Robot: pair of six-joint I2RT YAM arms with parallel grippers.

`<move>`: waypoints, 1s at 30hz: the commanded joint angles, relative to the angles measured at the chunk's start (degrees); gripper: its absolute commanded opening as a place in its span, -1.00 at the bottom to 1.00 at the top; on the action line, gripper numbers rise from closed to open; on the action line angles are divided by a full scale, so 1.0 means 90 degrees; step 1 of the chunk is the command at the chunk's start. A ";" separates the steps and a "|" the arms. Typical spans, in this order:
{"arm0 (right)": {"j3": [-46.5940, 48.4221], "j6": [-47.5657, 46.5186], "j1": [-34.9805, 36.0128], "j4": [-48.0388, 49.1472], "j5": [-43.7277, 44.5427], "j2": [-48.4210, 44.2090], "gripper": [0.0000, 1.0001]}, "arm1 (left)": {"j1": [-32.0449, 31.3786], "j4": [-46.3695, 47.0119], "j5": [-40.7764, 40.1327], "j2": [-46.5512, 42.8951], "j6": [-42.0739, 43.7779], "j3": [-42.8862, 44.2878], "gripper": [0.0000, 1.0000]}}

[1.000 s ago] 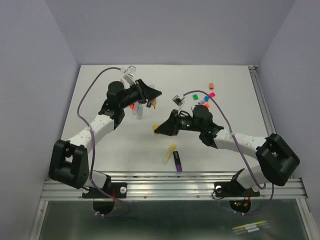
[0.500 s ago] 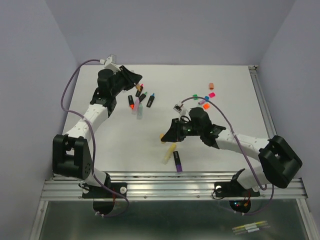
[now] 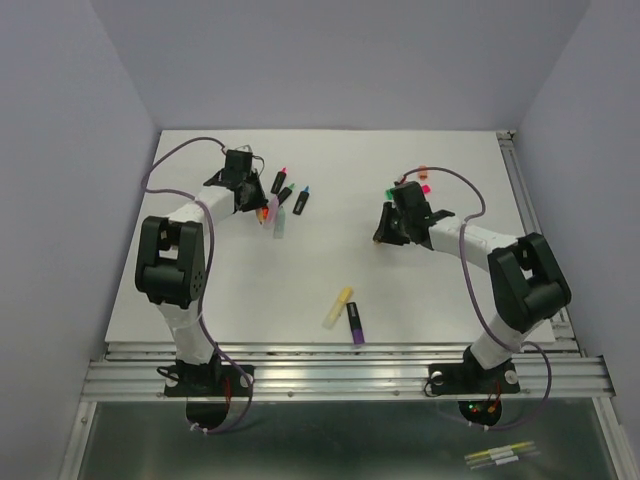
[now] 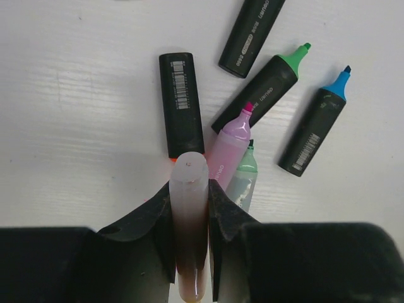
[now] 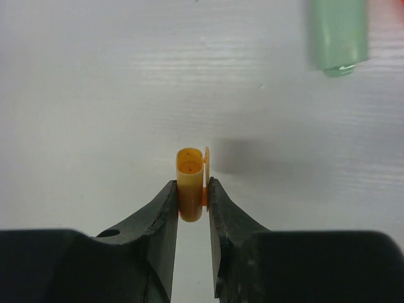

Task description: Open the pen caps

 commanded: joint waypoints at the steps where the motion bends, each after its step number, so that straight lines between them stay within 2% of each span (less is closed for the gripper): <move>1: 0.0884 -0.0283 -0.0259 -0.0609 0.0924 0.0634 -0.99 | 0.0017 -0.0251 -0.0550 -0.0076 0.0614 0.0432 -0.86; 4: 0.1343 -0.0312 -0.0327 -0.0882 0.1207 0.1083 -0.99 | 0.0017 -0.0289 -0.0481 0.0069 0.0828 0.0509 -0.71; 6: 0.1520 -0.0293 -0.0337 -0.1000 0.1432 0.1279 -0.97 | 0.0026 -0.0387 -0.0549 0.0226 0.0848 0.0694 -0.71; 9: 0.1784 -0.0283 -0.0347 -0.1107 0.1823 0.1426 -0.90 | 0.0036 -0.0504 -0.0511 0.0490 0.0877 0.0851 -0.71; 12: 0.1979 -0.0273 -0.0347 -0.1264 0.2009 0.1611 -0.76 | 0.0026 -0.0504 -0.0530 0.0549 0.0897 0.0930 -0.60; 13: 0.2009 -0.0273 -0.0347 -0.1303 0.2038 0.1660 -0.64 | 0.0026 -0.0494 -0.0530 0.0529 0.0926 0.0969 -0.43; 15: 0.2038 -0.0302 -0.0347 -0.1303 0.2029 0.1660 -0.54 | 0.0026 -0.0514 -0.0510 0.0529 0.0936 0.0998 -0.28; 16: 0.2038 -0.0293 -0.0357 -0.1303 0.2029 0.1622 -0.45 | 0.0026 -0.0504 -0.0510 0.0520 0.0946 0.1008 -0.13; 19: 0.2038 -0.0390 -0.0347 -0.1284 0.2038 0.1534 -0.36 | 0.0027 -0.0533 -0.0403 0.0500 0.0936 0.1037 0.06; 22: 0.2029 -0.0556 -0.0347 -0.1264 0.2068 0.1348 -0.04 | 0.0036 -0.0514 -0.0247 0.0432 0.0926 0.1018 0.21; 23: 0.2009 -0.0595 -0.0347 -0.1264 0.2049 0.1280 0.18 | 0.0036 -0.0494 -0.0063 0.0354 0.0936 0.1008 0.34; 24: 0.1970 -0.0634 -0.0347 -0.1245 0.2029 0.1106 0.25 | 0.0027 -0.0465 -0.0003 0.0305 0.0936 0.0989 0.39; 25: 0.1883 -0.0731 -0.0347 -0.1186 0.1884 0.1017 0.42 | 0.0026 -0.0417 0.0133 0.0179 0.0898 0.0940 0.48; 26: 0.1824 -0.0781 -0.0347 -0.1147 0.1796 0.0803 0.50 | 0.0026 -0.0377 0.0202 0.0091 0.0907 0.0891 0.49; 29: 0.1503 -0.1073 -0.0357 -0.1011 0.1134 0.0470 0.70 | 0.0017 -0.0144 0.0610 -0.0347 0.0819 0.0657 0.88; 30: 0.1395 -0.1132 -0.0347 -0.0962 0.0937 0.0353 0.74 | 0.0017 -0.0056 0.0767 -0.0485 0.0790 0.0463 0.89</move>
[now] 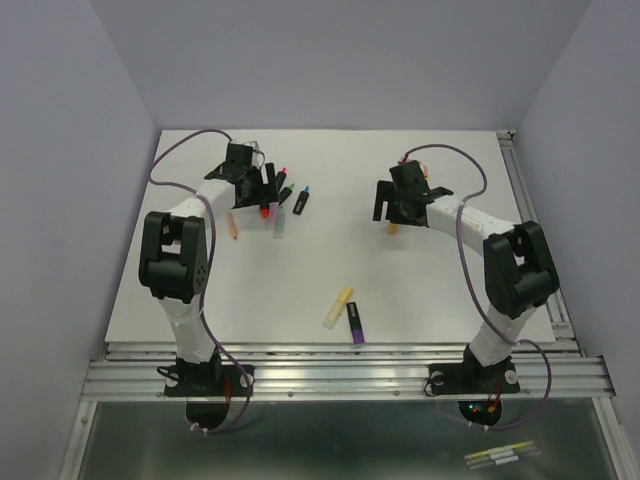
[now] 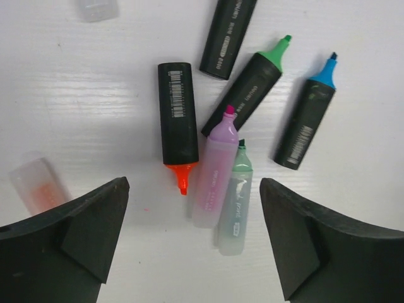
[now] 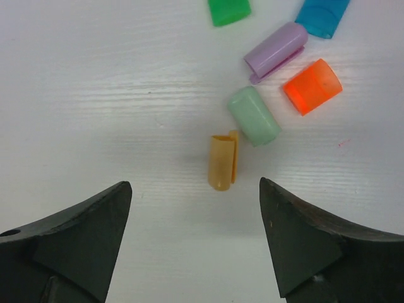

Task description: Open the pen caps

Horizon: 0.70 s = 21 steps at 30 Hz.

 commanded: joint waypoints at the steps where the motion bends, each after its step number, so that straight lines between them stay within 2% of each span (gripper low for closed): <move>1: -0.0400 -0.0448 -0.0010 0.0413 -0.1088 -0.1000 0.77 | 0.0017 0.0571 0.0734 -0.1076 -0.0070 -0.0330 0.98; 4: -0.0995 -0.0429 0.0058 0.0560 -0.1802 -0.1566 0.92 | -0.0042 0.0826 0.1204 -0.1642 -0.0216 -0.0768 0.98; 7: -0.1493 -0.0399 0.0331 0.0531 -0.1884 -0.2017 1.00 | -0.0169 0.0992 0.1049 -0.2150 -0.0470 -0.1150 0.98; 10: -0.1904 -0.0312 0.0712 0.0356 -0.1893 -0.2515 1.00 | -0.0208 0.0993 0.0425 -0.2570 -0.0763 -0.1472 0.98; 12: -0.2080 -0.0253 0.0956 0.0287 -0.1893 -0.2759 1.00 | -0.0198 0.0944 -0.0599 -0.2854 -0.0969 -0.1639 0.98; 15: -0.2412 -0.0204 0.1133 0.0229 -0.1981 -0.2993 1.00 | -0.0111 0.0700 -0.1215 -0.3069 -0.1086 -0.1767 0.98; 21: -0.2686 -0.0097 0.2030 -0.0279 -0.1776 -0.3375 1.00 | 0.0007 0.0631 -0.1218 -0.3293 -0.1242 -0.1981 0.98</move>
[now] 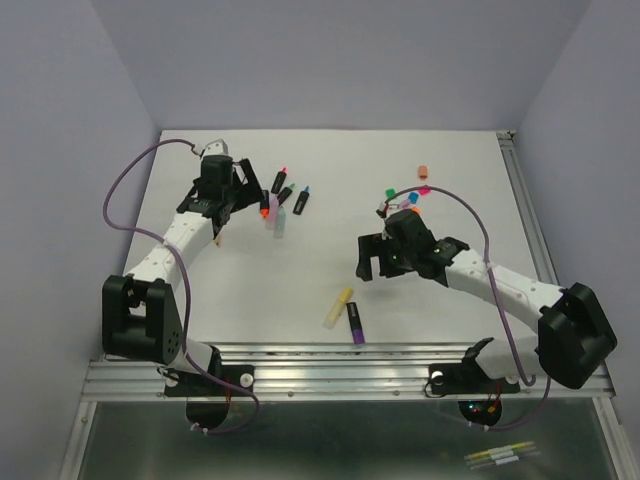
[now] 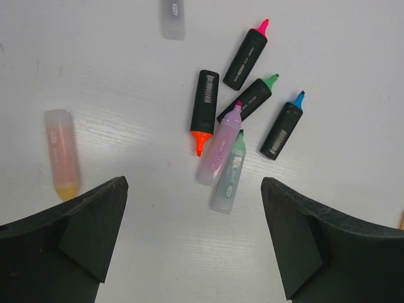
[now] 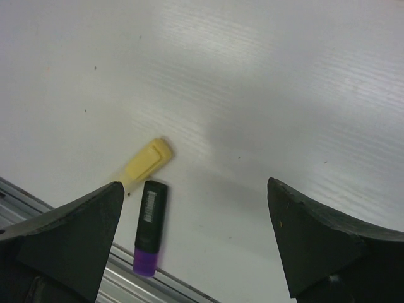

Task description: Open the pen caps

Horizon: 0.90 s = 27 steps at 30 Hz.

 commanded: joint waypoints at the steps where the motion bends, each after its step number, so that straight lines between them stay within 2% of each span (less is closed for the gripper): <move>1: -0.0195 0.0311 0.0695 -0.0371 0.0128 -0.0446 1.00 | 0.0019 -0.0022 -0.0271 -0.0380 -0.0190 -0.0150 0.98; 6: -0.0507 0.1161 0.1925 -0.0899 0.0840 -0.0525 1.00 | 0.0019 -0.0003 -0.0192 -0.0663 -0.0308 -0.0365 0.98; 10: -0.0508 0.1990 0.2969 -0.1240 0.1522 -0.0175 1.00 | 0.0019 0.0027 -0.0104 -0.0731 -0.0337 -0.0424 0.98; 14: -0.0332 0.2440 0.3488 -0.1514 0.2148 0.0323 0.95 | 0.0009 0.0075 0.0042 -0.0731 -0.0337 -0.0453 0.98; 17: -0.0322 0.2558 0.3714 -0.1446 0.2238 0.0753 0.89 | 0.0009 0.0076 0.0072 -0.0751 -0.0317 -0.0473 0.98; 20: -0.0176 0.2694 0.3792 -0.1417 0.2539 0.1105 0.75 | 0.0019 0.0095 0.0091 -0.0829 -0.0317 -0.0483 0.98; 23: -0.0136 0.2832 0.3822 -0.1368 0.2667 0.1232 0.51 | 0.0019 0.0134 0.0150 -0.0907 -0.0308 -0.0541 0.98; 26: -0.0117 0.2890 0.3822 -0.1388 0.2726 0.1242 0.23 | 0.0009 0.0173 0.0208 -0.0936 -0.0308 -0.0561 0.98; 27: -0.0126 0.2891 0.3812 -0.1398 0.2736 0.1242 0.08 | 0.0009 0.0173 0.0237 -0.0946 -0.0308 -0.0561 0.98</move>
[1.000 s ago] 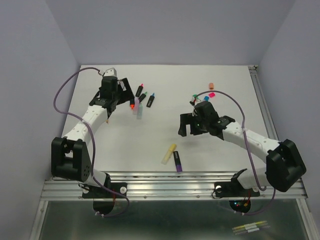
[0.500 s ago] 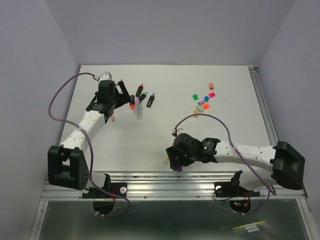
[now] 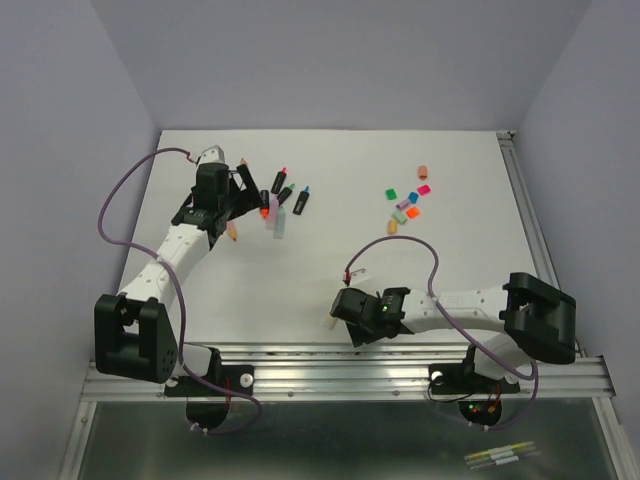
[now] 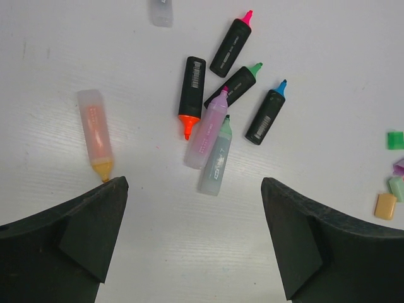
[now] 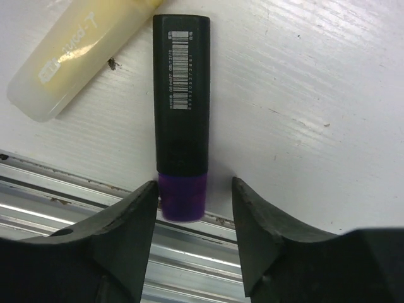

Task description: Open the pen caps

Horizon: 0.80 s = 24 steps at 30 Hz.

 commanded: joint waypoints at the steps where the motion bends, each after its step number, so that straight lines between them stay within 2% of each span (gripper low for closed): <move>1: 0.0155 0.0295 0.0045 -0.0045 0.0329 0.0159 0.03 | -0.0013 0.0241 0.0114 -0.0305 0.0006 -0.0044 0.98; 10: 0.0214 -0.0037 0.0045 0.0190 0.0260 0.0208 -0.63 | -0.0013 0.0261 0.0406 -0.0217 0.0035 -0.0005 0.98; 12: 0.0282 -0.0018 0.0045 0.0083 0.0406 0.0121 -0.73 | -0.0013 0.0309 0.0854 -0.0227 0.0035 0.0005 0.98; 17: 0.0487 -0.0047 -0.0013 -0.0532 0.0856 -0.0406 -0.85 | -0.0013 0.0582 0.1519 -0.0363 0.0045 -0.0053 0.98; 24: 0.0740 -0.0398 -0.0715 -0.0914 0.1246 -0.0671 -0.85 | -0.0013 0.0739 0.2232 -0.0510 0.0035 -0.0073 0.98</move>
